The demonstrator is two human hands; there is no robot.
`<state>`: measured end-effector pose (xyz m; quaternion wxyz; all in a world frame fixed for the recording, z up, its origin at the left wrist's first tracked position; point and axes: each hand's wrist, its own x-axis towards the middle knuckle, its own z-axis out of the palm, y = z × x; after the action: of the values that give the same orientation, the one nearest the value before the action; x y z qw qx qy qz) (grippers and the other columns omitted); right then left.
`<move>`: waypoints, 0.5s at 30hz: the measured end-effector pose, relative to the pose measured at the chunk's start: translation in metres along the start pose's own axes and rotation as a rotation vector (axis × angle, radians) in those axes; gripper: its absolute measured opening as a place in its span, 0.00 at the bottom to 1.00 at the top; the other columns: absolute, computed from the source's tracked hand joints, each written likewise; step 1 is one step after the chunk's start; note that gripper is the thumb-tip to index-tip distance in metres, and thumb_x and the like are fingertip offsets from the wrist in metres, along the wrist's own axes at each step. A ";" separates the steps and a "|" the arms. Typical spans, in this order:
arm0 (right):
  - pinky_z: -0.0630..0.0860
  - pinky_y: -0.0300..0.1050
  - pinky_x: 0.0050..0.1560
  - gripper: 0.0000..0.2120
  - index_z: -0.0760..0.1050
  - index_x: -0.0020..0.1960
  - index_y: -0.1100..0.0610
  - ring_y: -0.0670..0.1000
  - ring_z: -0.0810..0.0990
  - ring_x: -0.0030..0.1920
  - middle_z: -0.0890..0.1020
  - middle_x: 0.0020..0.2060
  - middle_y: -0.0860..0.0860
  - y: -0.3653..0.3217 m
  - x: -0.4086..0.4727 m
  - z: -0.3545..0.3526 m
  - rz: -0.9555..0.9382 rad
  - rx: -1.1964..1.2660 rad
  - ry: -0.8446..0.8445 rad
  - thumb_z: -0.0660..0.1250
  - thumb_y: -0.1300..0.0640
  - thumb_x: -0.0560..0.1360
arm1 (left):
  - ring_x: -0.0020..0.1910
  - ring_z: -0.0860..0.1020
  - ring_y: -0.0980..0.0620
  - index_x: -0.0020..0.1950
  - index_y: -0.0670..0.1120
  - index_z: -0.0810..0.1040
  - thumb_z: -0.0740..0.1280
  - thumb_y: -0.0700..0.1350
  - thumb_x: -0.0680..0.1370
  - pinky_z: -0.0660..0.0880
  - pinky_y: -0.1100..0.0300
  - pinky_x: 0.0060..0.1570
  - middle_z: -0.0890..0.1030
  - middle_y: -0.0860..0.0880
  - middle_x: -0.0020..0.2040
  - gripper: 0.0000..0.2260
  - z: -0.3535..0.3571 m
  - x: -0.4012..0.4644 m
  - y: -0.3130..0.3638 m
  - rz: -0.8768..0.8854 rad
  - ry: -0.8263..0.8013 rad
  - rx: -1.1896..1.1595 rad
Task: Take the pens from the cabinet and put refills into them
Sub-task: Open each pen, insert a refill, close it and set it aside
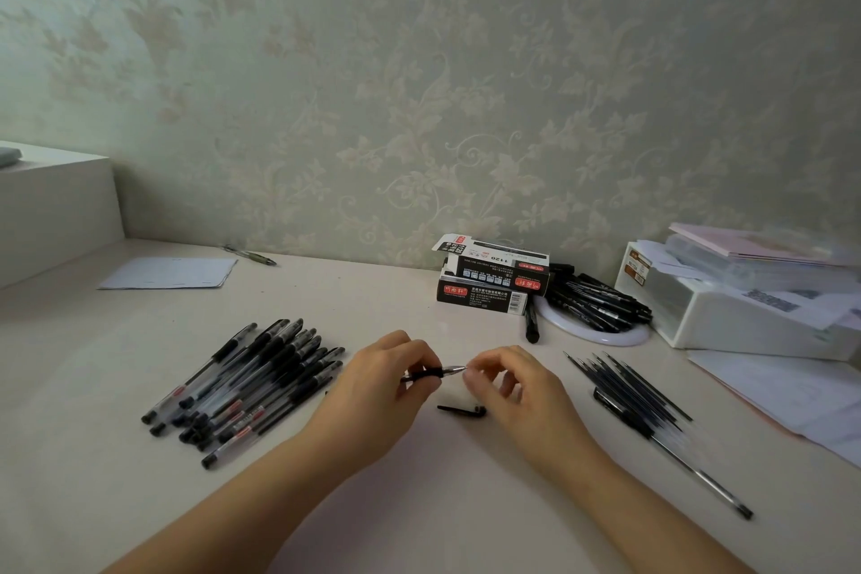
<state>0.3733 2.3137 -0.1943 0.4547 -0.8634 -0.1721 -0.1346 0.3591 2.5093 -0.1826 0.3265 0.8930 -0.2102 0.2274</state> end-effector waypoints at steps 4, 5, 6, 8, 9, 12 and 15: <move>0.69 0.30 0.49 0.06 0.81 0.46 0.46 0.39 0.73 0.48 0.76 0.46 0.42 0.005 0.000 0.003 -0.013 -0.210 -0.153 0.73 0.47 0.72 | 0.38 0.74 0.57 0.48 0.52 0.80 0.68 0.47 0.77 0.70 0.67 0.39 0.75 0.56 0.43 0.02 -0.001 0.000 -0.005 -0.050 0.005 0.021; 0.69 0.31 0.50 0.04 0.80 0.46 0.46 0.41 0.73 0.49 0.76 0.46 0.42 0.005 0.000 0.004 -0.027 -0.231 -0.166 0.72 0.48 0.73 | 0.38 0.74 0.57 0.48 0.52 0.80 0.68 0.46 0.77 0.69 0.68 0.39 0.75 0.56 0.43 0.02 -0.001 0.000 -0.005 -0.052 0.001 0.024; 0.70 0.32 0.50 0.03 0.79 0.46 0.47 0.42 0.74 0.49 0.77 0.46 0.42 0.006 0.000 0.004 -0.033 -0.222 -0.161 0.71 0.50 0.74 | 0.38 0.74 0.57 0.48 0.52 0.80 0.68 0.46 0.77 0.69 0.69 0.38 0.75 0.55 0.43 0.02 -0.001 0.000 -0.005 -0.054 -0.004 0.025; 0.71 0.34 0.46 0.02 0.76 0.46 0.48 0.45 0.76 0.45 0.79 0.44 0.43 0.008 0.000 0.002 -0.007 -0.114 -0.120 0.69 0.53 0.76 | 0.37 0.75 0.56 0.48 0.52 0.80 0.68 0.46 0.77 0.68 0.70 0.38 0.75 0.55 0.43 0.02 0.000 -0.001 -0.006 -0.055 -0.020 0.022; 0.71 0.34 0.44 0.03 0.75 0.46 0.47 0.46 0.76 0.42 0.80 0.43 0.43 0.008 0.000 0.001 0.016 -0.042 -0.100 0.69 0.54 0.77 | 0.37 0.75 0.56 0.48 0.52 0.80 0.67 0.46 0.77 0.68 0.70 0.38 0.75 0.56 0.43 0.02 0.000 -0.001 -0.006 -0.054 -0.027 0.022; 0.72 0.36 0.41 0.05 0.76 0.47 0.45 0.53 0.78 0.43 0.81 0.43 0.44 0.008 0.001 -0.002 0.041 0.065 -0.054 0.70 0.55 0.76 | 0.38 0.75 0.56 0.48 0.53 0.80 0.67 0.47 0.77 0.68 0.71 0.38 0.75 0.56 0.43 0.02 0.000 -0.001 -0.007 -0.055 -0.038 0.026; 0.74 0.39 0.41 0.06 0.77 0.47 0.43 0.56 0.78 0.43 0.81 0.44 0.45 0.007 0.001 -0.002 0.033 0.103 -0.064 0.70 0.55 0.76 | 0.38 0.76 0.56 0.48 0.54 0.80 0.68 0.47 0.77 0.68 0.71 0.38 0.75 0.56 0.42 0.02 0.001 -0.001 -0.008 -0.047 -0.052 0.020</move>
<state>0.3770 2.3088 -0.1981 0.4950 -0.8454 -0.1793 -0.0902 0.3624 2.5146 -0.1879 0.3173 0.9065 -0.1954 0.1985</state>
